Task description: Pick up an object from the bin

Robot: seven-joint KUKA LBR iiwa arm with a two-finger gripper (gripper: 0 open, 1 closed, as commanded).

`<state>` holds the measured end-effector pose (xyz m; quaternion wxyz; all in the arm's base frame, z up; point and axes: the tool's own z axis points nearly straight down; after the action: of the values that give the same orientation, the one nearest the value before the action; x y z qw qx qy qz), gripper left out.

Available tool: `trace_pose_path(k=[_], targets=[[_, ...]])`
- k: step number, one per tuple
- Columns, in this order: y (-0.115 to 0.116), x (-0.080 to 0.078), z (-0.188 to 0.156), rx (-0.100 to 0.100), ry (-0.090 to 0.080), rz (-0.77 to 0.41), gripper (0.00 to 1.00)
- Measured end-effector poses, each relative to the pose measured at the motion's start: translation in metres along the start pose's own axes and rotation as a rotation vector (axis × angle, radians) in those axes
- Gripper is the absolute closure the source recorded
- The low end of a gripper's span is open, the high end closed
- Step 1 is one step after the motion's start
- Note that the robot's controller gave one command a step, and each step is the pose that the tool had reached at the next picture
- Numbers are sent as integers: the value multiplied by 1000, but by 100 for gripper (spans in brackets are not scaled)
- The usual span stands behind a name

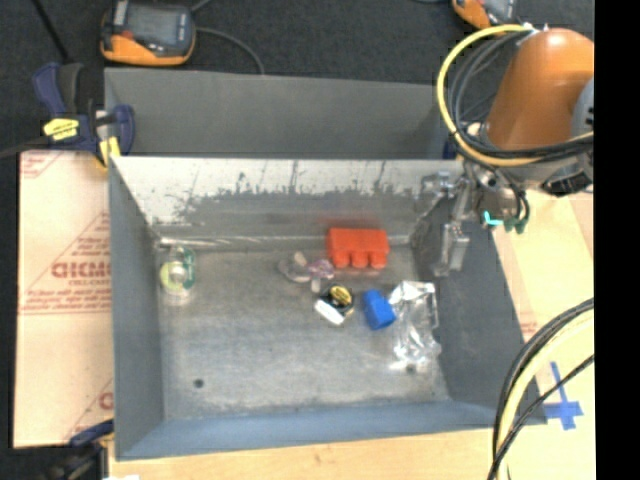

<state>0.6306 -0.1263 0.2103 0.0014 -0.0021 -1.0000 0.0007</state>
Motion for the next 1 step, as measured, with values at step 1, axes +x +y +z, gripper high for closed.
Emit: trace_pose_path(k=[1], targets=[[18, 41, 77, -1, 0, -177, 0]])
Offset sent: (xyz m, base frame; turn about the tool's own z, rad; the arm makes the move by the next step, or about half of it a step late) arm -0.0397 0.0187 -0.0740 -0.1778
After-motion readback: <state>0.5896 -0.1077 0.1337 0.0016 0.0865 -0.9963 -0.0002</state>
